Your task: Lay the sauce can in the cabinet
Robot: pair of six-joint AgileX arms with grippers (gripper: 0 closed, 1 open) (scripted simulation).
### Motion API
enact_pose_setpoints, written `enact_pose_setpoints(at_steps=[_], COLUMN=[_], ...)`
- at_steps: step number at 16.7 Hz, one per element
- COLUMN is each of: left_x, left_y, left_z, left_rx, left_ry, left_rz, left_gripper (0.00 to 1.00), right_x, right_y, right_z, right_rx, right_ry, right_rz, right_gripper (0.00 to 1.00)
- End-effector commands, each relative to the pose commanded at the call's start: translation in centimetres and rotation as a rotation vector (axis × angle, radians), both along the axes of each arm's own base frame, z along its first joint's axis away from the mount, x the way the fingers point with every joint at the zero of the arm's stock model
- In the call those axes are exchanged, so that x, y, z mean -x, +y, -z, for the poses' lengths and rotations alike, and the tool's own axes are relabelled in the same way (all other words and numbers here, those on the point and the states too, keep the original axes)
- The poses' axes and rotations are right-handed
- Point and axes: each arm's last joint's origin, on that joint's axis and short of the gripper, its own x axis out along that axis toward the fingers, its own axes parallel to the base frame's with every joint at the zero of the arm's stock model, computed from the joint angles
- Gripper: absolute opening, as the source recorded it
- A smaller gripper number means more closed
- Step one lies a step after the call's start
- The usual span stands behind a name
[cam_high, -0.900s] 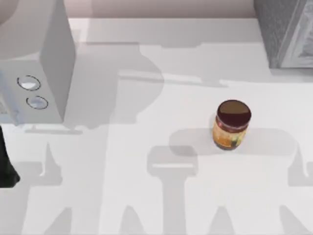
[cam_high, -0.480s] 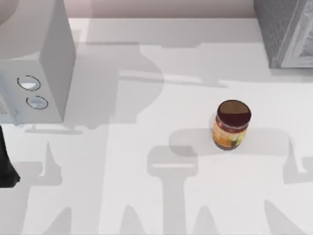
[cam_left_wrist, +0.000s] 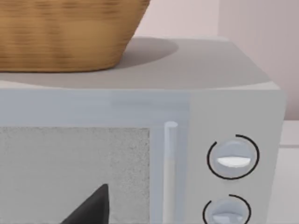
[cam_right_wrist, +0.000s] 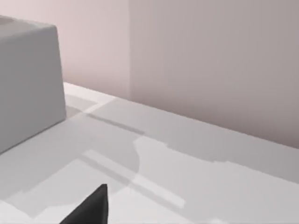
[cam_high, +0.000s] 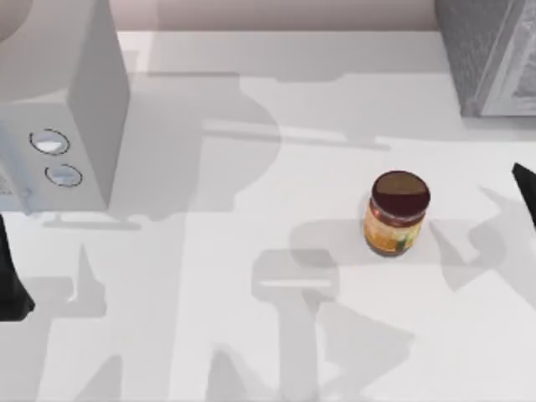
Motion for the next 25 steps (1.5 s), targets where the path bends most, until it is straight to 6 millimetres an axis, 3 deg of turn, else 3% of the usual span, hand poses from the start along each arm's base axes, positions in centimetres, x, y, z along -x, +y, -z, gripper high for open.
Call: enact_pose_setpoints(at_steps=[3, 6, 9, 12, 15, 18, 21, 25], left_x=[0.0, 0.0, 0.0, 0.0, 0.0, 0.0, 0.0, 0.0], left_y=[0.0, 0.0, 0.0, 0.0, 0.0, 0.0, 0.0, 0.0], left_z=[0.0, 0.0, 0.0, 0.0, 0.0, 0.0, 0.0, 0.0], left_rx=[0.000, 0.000, 0.000, 0.000, 0.000, 0.000, 0.000, 0.000], left_ry=[0.000, 0.000, 0.000, 0.000, 0.000, 0.000, 0.000, 0.000], left_rz=[0.000, 0.000, 0.000, 0.000, 0.000, 0.000, 0.000, 0.000], left_gripper=[1.00, 1.00, 1.00, 1.00, 1.00, 1.00, 1.00, 1.00], right_x=[-4.3, -9.3, -13.9, -17.2, -18.9, -19.5, -19.6, -19.6], right_y=[0.8, 1.2, 1.0, 0.4, -0.3, -0.8, -1.0, -1.0], right_z=[-0.1, 1.6, 5.4, 10.6, 15.8, 19.4, 20.8, 20.8], right_rx=[0.020, 0.027, 0.017, -0.007, -0.036, -0.056, -0.064, -0.064], right_ry=[0.009, 0.013, 0.014, 0.011, 0.004, -0.009, -0.016, -0.016], right_rz=[-0.217, -0.421, -0.602, -0.755, -0.878, -0.962, -0.998, -0.998], right_gripper=[1.00, 1.00, 1.00, 1.00, 1.00, 1.00, 1.00, 1.00])
